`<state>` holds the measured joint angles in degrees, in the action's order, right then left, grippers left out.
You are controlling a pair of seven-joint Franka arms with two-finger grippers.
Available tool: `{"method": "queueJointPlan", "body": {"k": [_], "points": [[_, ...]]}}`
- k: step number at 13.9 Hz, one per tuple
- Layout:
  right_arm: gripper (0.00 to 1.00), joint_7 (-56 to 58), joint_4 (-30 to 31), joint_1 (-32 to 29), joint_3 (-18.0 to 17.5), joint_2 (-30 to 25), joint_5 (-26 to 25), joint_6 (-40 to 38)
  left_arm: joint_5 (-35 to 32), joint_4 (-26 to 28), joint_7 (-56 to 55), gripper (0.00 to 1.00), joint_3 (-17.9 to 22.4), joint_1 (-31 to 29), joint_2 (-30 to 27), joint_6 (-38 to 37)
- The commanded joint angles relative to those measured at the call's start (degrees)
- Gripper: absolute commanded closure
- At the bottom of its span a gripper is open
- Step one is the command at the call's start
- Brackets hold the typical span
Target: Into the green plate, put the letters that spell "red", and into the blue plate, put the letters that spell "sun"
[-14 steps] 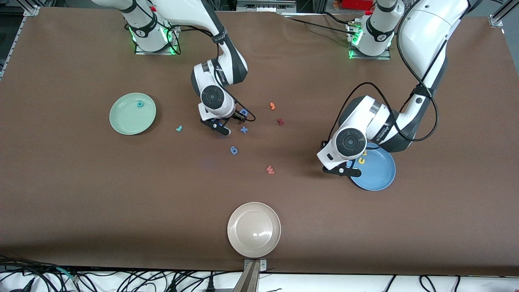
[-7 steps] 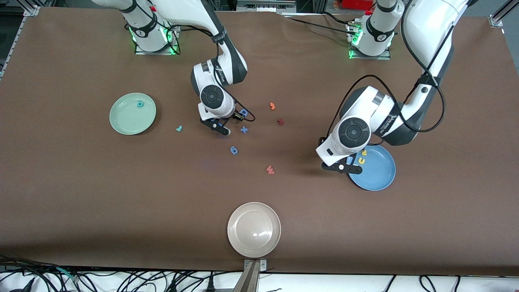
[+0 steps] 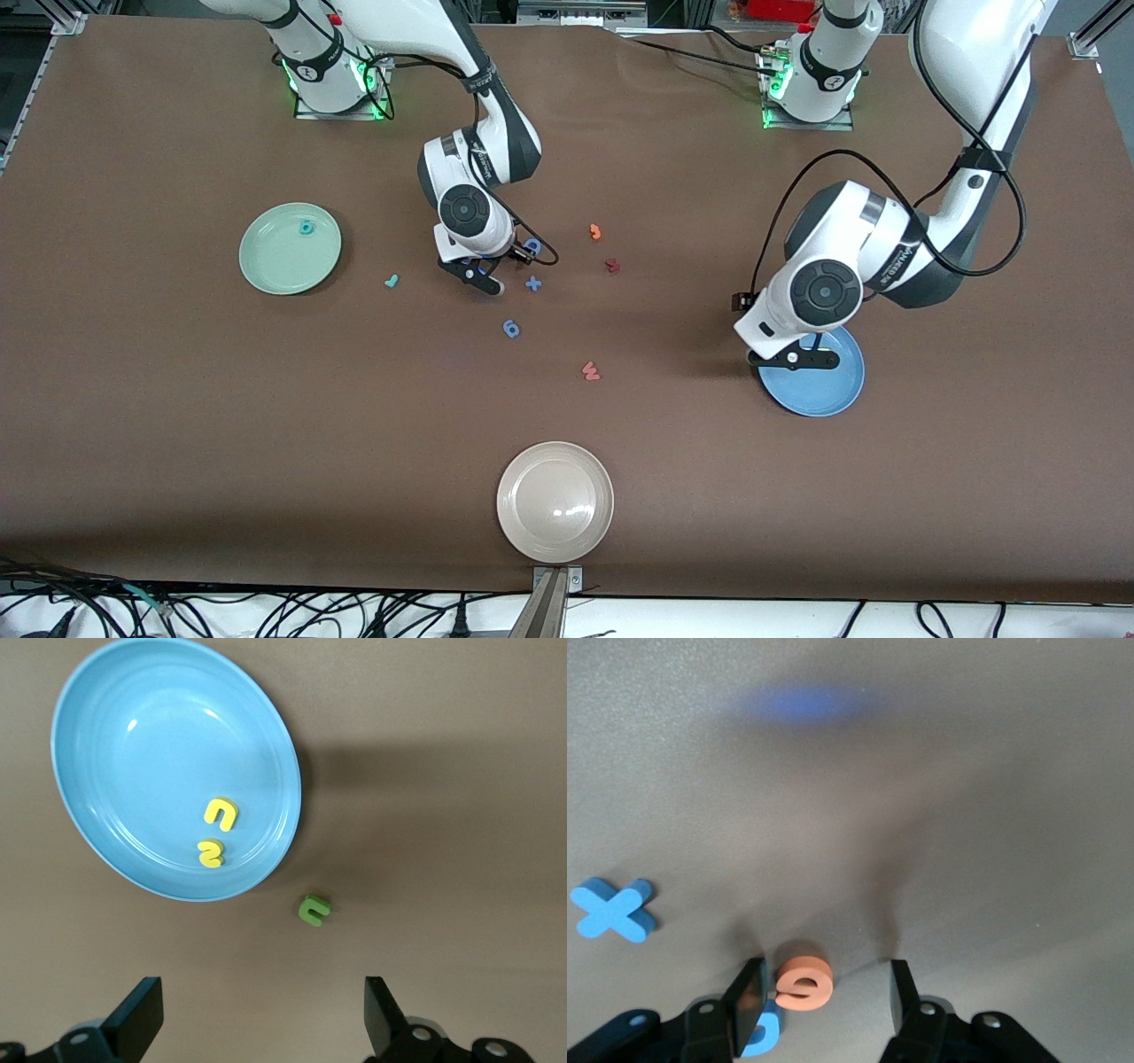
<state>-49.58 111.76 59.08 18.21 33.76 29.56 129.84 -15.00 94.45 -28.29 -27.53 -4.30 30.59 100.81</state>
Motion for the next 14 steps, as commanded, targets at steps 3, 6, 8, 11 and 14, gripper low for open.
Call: {"method": "queueJointPlan", "body": {"k": [3, 6, 8, 11, 14], "points": [[0.35, -0.7, 1.2, 1.3, 0.2, -0.5, 3.0, 1.8, 3.5, 8.3, -8.2, 0.00, -0.5, 0.3, -1.6, 9.2], [0.35, -0.6, 1.2, 1.3, 0.2, -0.4, 3.1, 1.9, 3.5, 13.2, -16.9, 0.00, -0.5, -0.4, -1.4, 18.1], [0.52, -0.6, 1.2, 1.4, 0.2, -0.4, 3.1, 1.9, 3.3, 16.5, -21.7, 0.00, -0.3, -0.5, -1.3, 24.1], [0.83, -0.7, 1.2, 1.4, 0.2, -0.4, 3.1, 1.9, 2.6, 20.6, -22.2, 0.02, -0.2, -3.0, -1.2, 29.2], [0.92, -0.7, 1.2, 1.4, 0.2, -0.4, 3.1, 1.9, -1.7, 24.5, -22.4, 0.02, 0.1, -4.5, -1.0, 34.7]]}}
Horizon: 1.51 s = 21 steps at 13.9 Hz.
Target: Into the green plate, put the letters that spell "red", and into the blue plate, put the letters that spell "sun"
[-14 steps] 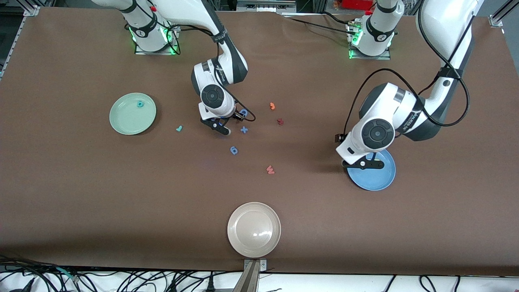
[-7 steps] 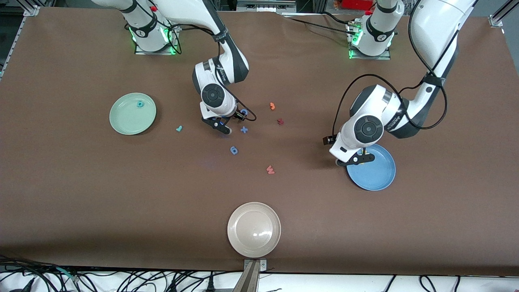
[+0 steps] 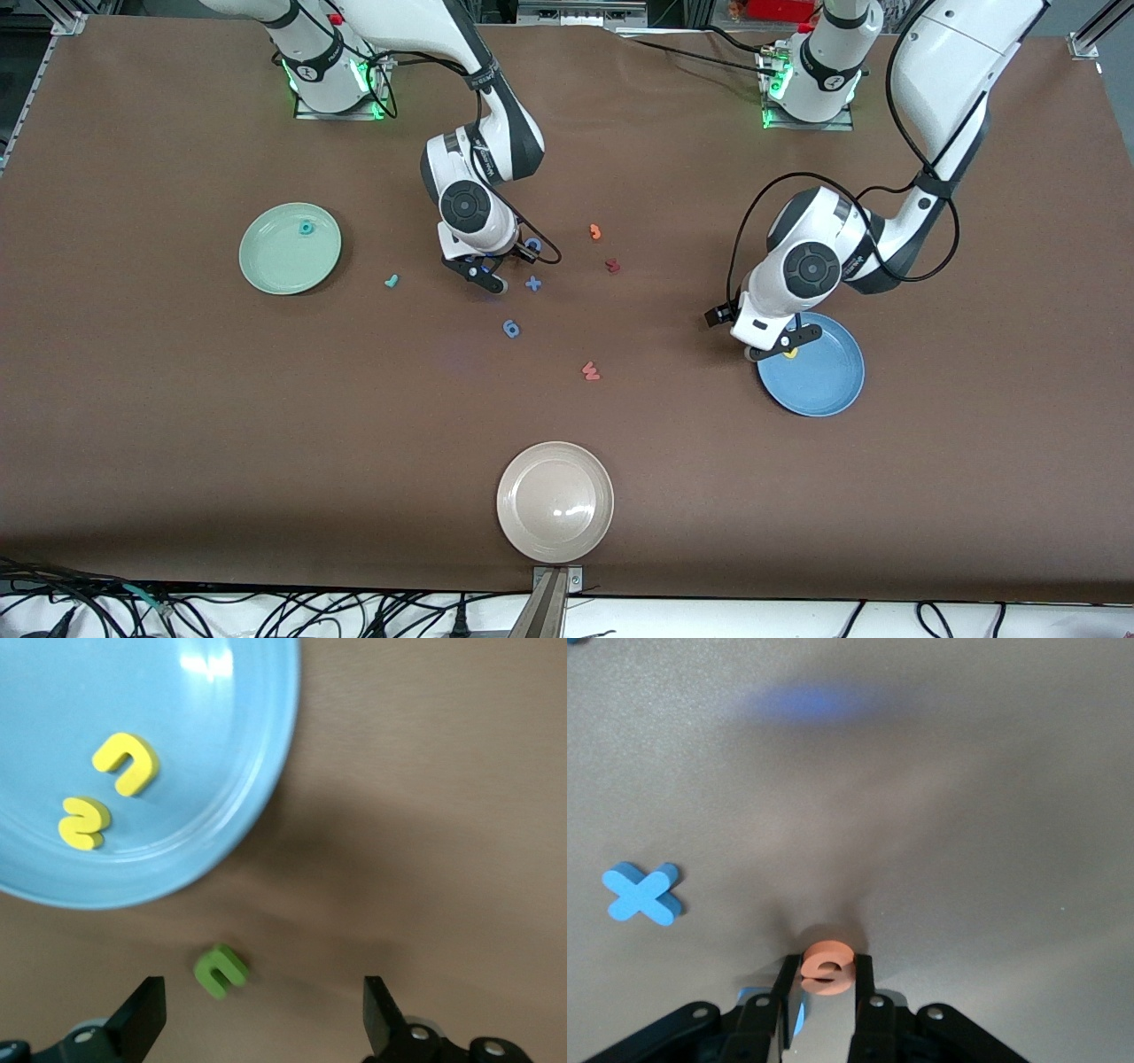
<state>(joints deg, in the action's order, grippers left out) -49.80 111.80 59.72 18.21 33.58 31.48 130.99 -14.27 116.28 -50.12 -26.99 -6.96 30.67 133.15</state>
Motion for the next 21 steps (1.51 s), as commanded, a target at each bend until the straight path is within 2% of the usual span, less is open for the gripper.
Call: {"method": "queueJointPlan", "body": {"k": [1, 2, 4, 7, 8, 12, 14, 16, 19, 21], "points": [[0.94, -0.5, 1.1, 0.8, 0.2, -0.2, 1.3, 0.8, -2.9, 3.2, -0.6, 0.02, -0.4, -2.3, -1.1, 2.3], [0.94, -0.5, 1.1, 0.8, 0.2, -0.4, 1.2, 0.5, -3.0, 4.0, -0.6, 0.03, -0.4, -2.3, -1.1, 2.3], [0.94, 0.0, 1.1, 0.7, 0.7, -1.8, 1.2, -1.0, -3.0, 4.1, -0.6, 0.18, -0.5, -2.3, -1.1, 2.4], [0.94, 2.2, 0.7, 0.6, 4.9, -5.0, 1.1, -9.6, -3.0, 4.5, -0.7, 0.36, -0.4, -2.3, -0.8, 2.4], [0.94, 4.1, 0.7, 0.6, 6.7, -6.5, 1.1, -12.7, -3.0, 4.5, -0.7, 0.36, -0.4, -2.4, -0.7, 2.4], [0.94, 12.6, -0.9, 0.6, 17.4, -11.3, -0.1, -27.8, -3.1, 4.3, -0.7, 0.36, -0.4, -3.1, -0.3, 2.6], [0.94, 18.0, -4.3, 0.6, 23.1, -12.0, -5.8, -35.3, -3.0, 4.3, -0.7, 0.49, -0.4, -3.2, -0.2, 2.7], [0.94, 24.5, -7.5, 0.6, 29.0, -12.0, -9.6, -41.0, -3.0, 4.2, -0.9, 0.53, -0.5, -3.3, -0.2, 2.8], [0.94, 36.3, -8.3, 0.3, 36.2, -11.5, -14.1, -42.1, -3.0, 3.9, -1.3, 0.54, -0.5, -3.8, 0.5, 2.9], [0.94, 44.1, -8.3, -1.7, 38.8, -10.2, -15.8, -41.3, -2.9, 3.8, -1.3, 0.55, -0.5, -3.9, 0.6, 3.0]]}}
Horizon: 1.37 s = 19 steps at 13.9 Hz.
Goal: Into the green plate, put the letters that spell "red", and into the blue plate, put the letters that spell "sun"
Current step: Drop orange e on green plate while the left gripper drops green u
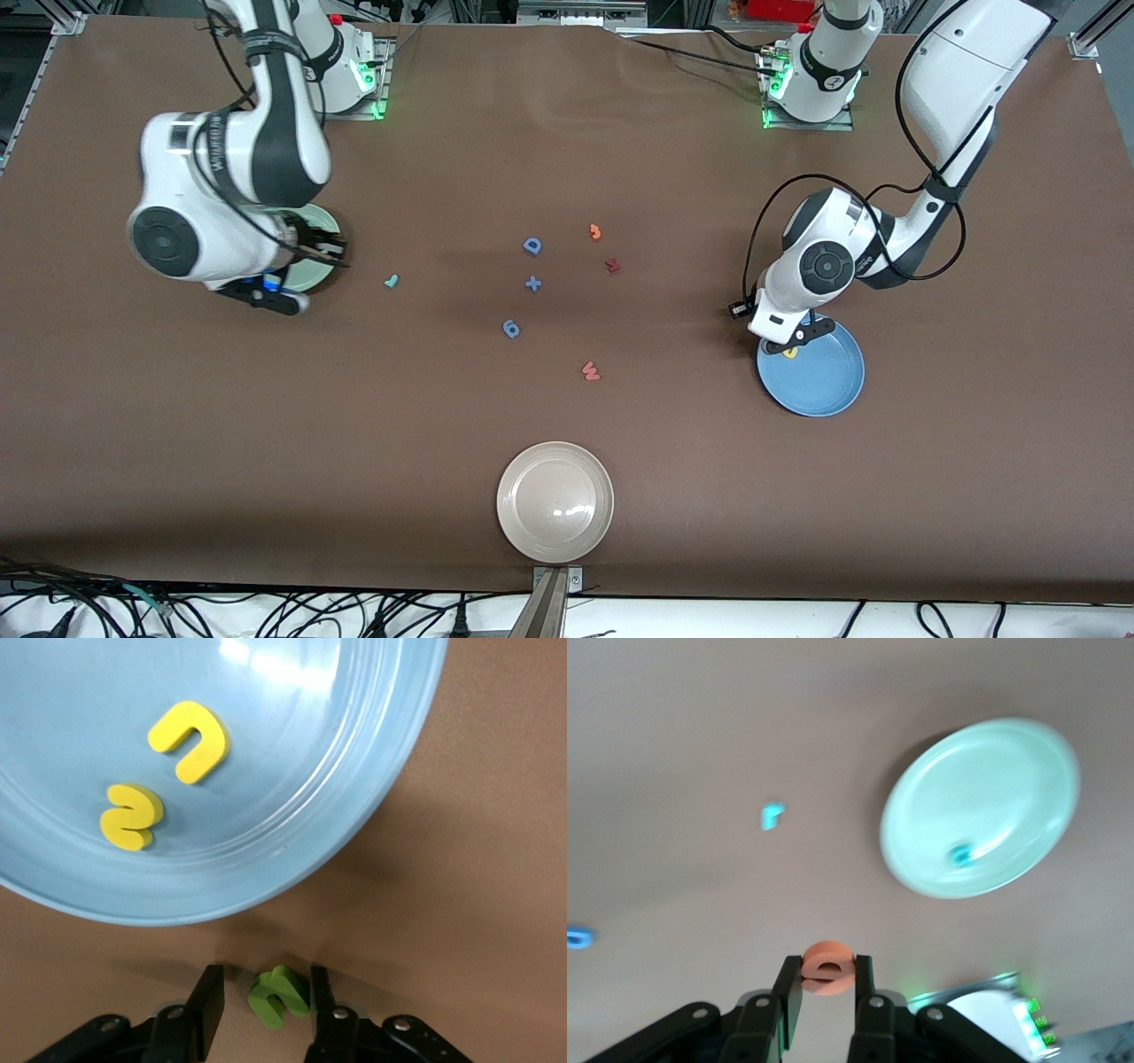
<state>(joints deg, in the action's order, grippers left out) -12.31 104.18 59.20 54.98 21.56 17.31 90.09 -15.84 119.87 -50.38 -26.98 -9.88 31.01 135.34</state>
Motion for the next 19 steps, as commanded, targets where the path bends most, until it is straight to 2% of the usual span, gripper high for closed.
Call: {"method": "queueJointPlan", "body": {"k": [1, 2, 4, 8, 10, 12, 15, 16, 18, 19], "points": [[0.94, 10.6, -0.5, -3.1, 2.2, 2.5, -1.9, 0.1, -1.2, 0.2, -1.0, 0.72, -0.6, -1.0, 0.3, 0.7], [0.94, 14.2, 0.0, -5.5, 2.2, 3.5, -2.1, 1.6, -1.2, 0.2, -1.0, 0.79, -0.6, -0.9, 0.2, 0.8], [0.94, 20.7, 2.5, -8.7, 2.1, 5.4, -2.0, 6.4, -1.3, 0.1, -1.0, 0.84, -0.9, -0.8, -0.2, 0.7], [0.93, 27.0, 13.4, -9.8, 2.0, 6.0, -1.9, 19.7, -0.8, -0.3, -1.1, 0.84, -3.1, -0.8, -4.1, -1.9], [0.92, 28.0, 18.7, -9.8, 1.8, 6.1, -1.3, 25.3, -0.6, -2.3, -1.0, 0.84, -4.7, -0.8, -7.3, -8.7], [0.92, 28.0, 21.1, -9.8, 1.4, 6.3, -0.3, 27.5, -0.7, -5.9, -0.1, 0.85, -5.3, -1.0, -8.2, -15.1], [0.87, 28.0, 22.5, -9.8, -0.5, 7.4, 3.5, 27.8, -1.6, -9.9, 7.2, 0.87, -4.3, -2.4, -6.4, -15.7], [0.79, 28.0, 22.6, -9.8, -0.6, 7.8, 3.9, 27.6, -1.7, -12.4, 12.3, 0.87, -4.2, -4.3, -4.1, -15.5], [0.27, 28.0, 22.6, -9.8, -0.6, 8.2, 3.9, 27.4, -1.8, -17.2, 21.8, 0.85, -4.2, -7.4, 0.9, -14.8], [0.10, 28.0, 22.6, -9.8, -0.6, 8.2, 3.9, 27.3, -1.8, -18.7, 24.1, 0.85, -4.2, -8.0, 2.8, -13.8]]}}
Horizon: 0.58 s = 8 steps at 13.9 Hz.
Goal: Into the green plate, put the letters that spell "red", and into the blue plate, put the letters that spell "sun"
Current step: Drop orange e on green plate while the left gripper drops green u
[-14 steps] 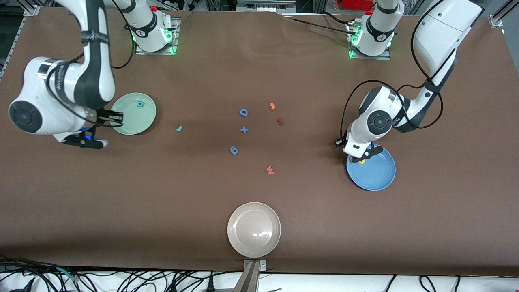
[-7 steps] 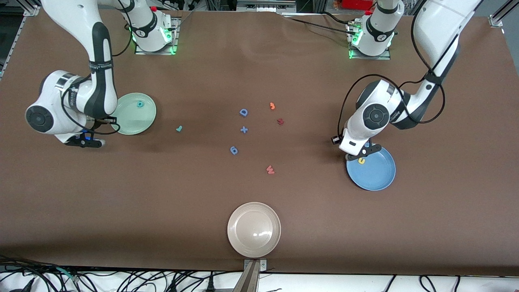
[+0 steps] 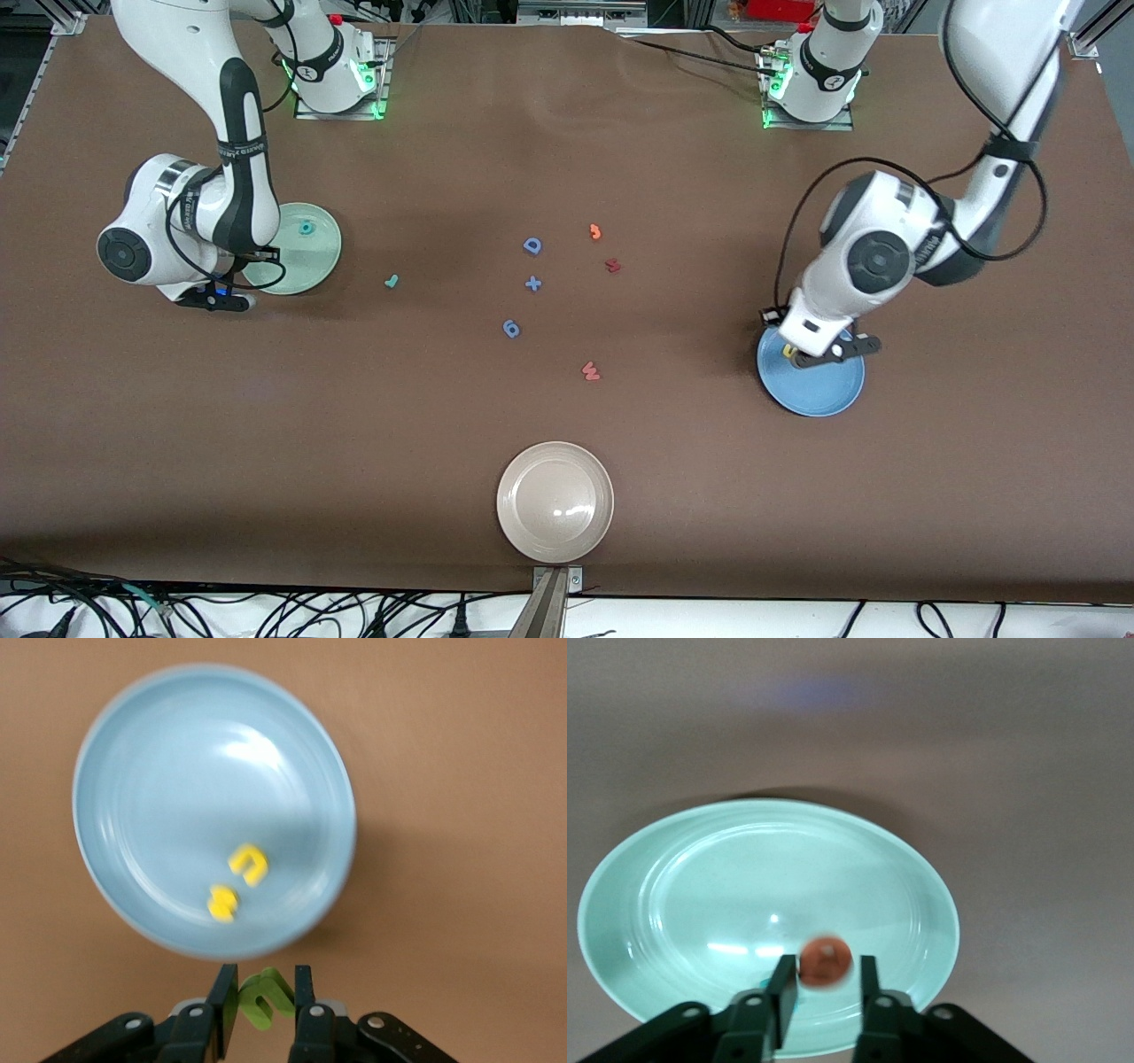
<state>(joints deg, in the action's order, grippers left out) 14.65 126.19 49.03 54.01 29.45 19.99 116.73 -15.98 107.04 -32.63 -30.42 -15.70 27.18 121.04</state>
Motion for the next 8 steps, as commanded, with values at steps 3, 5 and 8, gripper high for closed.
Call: {"method": "queueJointPlan", "body": {"k": [3, 5, 8], "points": [[0.02, 0.1, -0.7, 1.6, 0.3, -1.0, 1.2, 0.3, -5.0, -7.5, 12.5, 0.81, -0.7, -2.3, 9.7, 4.4], [0.02, -0.6, -4.1, 3.6, 0.4, -1.8, 1.4, -1.3, -7.5, -9.6, 19.8, 0.81, -0.5, -3.2, 11.8, 4.6], [0.02, -6.5, -11.5, 5.9, 0.2, -1.9, 1.6, -6.4, -7.0, -9.8, 24.3, 0.01, -0.5, -3.5, 12.5, 4.5]]}}
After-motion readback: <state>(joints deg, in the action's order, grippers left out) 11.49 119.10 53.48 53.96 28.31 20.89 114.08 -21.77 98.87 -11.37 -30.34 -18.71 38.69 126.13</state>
